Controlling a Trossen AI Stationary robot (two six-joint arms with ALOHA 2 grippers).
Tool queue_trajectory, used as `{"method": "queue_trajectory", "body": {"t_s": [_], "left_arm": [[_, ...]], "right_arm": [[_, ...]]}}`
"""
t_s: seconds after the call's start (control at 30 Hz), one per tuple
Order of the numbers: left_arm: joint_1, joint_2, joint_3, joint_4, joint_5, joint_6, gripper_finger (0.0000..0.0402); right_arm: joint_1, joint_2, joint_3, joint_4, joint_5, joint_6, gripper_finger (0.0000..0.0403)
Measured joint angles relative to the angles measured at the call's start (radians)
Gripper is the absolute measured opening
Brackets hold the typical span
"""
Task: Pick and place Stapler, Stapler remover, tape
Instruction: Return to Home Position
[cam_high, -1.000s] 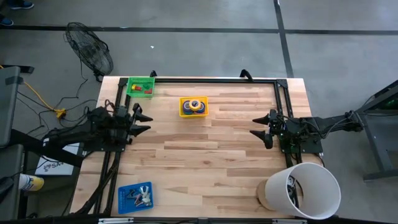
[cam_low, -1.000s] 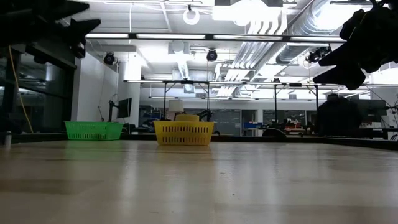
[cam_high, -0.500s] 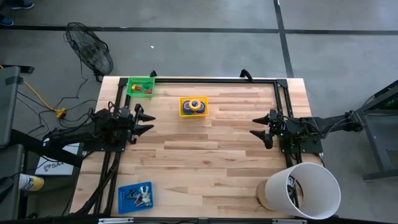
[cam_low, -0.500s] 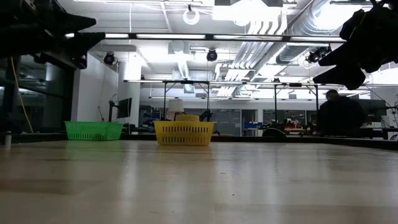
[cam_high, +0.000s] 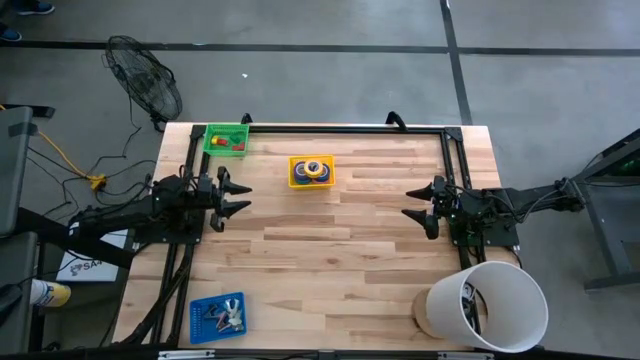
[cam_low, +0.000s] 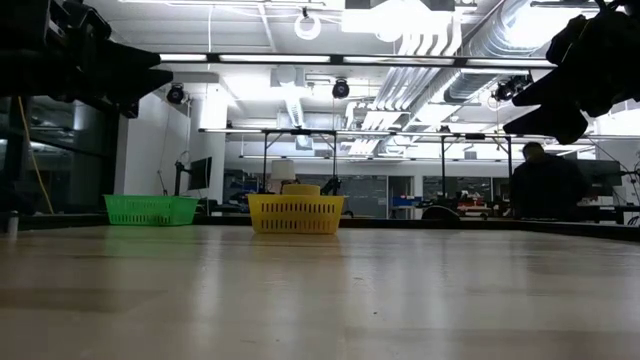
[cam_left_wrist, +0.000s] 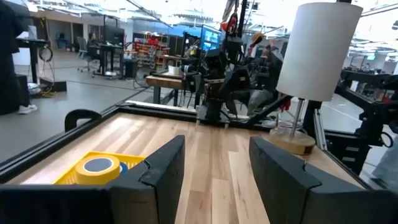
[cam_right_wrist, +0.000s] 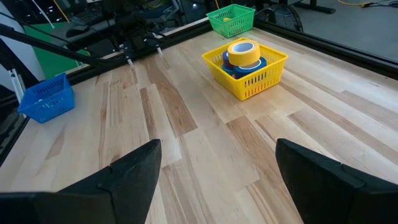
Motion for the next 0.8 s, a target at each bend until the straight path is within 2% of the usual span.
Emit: {"method": "queue_trajectory", "body": {"t_s": [0.8], "left_arm": [[0.000,0.001,0.017,-0.028,-0.023,0.000,0.0177]], "right_arm": [[0.000,0.000,0.000,0.000,0.000,0.000,0.0307]]}}
